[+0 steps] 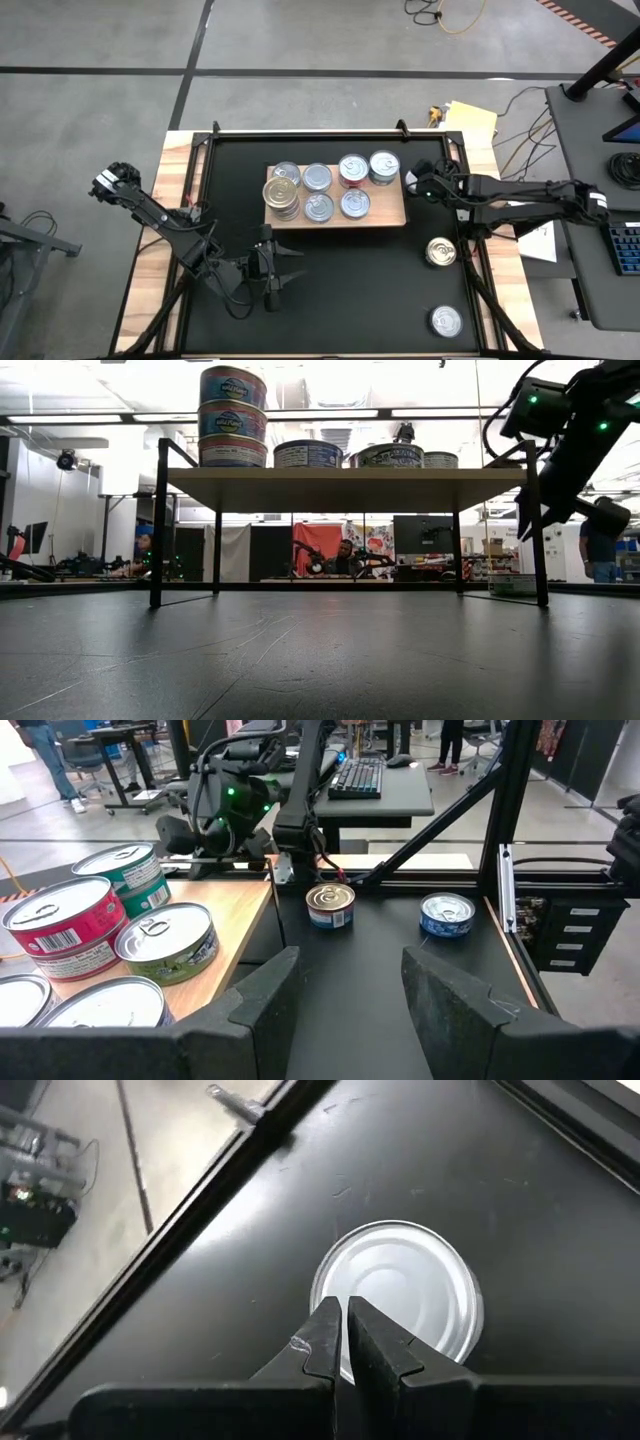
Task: Stack canned seafood by type on shelf
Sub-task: Stack the green tuna can on the green tuna can
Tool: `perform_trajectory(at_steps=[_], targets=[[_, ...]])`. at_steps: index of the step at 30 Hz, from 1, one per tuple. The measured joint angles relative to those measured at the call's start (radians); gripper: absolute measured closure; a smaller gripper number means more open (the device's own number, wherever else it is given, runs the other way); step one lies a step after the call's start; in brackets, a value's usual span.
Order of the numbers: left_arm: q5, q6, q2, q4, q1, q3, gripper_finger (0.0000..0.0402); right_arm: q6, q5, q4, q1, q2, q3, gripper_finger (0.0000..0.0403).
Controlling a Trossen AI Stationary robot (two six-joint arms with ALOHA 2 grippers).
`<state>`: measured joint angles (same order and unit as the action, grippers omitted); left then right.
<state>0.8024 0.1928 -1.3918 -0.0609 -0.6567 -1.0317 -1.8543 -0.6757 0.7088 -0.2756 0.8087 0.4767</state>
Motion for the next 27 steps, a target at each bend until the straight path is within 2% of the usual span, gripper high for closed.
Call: perform_trajectory(at_steps=[8,15,27], targets=[[0.0,0.0,0.0,0.0,0.0,0.0,0.024,-0.145,0.003,0.038,0.0,0.061,0.001,0.039],[0.0,0.0,0.0,0.0,0.0,0.0,0.024,-0.207,0.004,0.039,0.0,0.092,0.001,0.039],[0.0,0.0,0.0,0.0,0.0,0.0,0.024,-0.297,0.094,0.039,0.0,0.159,0.001,0.039]])
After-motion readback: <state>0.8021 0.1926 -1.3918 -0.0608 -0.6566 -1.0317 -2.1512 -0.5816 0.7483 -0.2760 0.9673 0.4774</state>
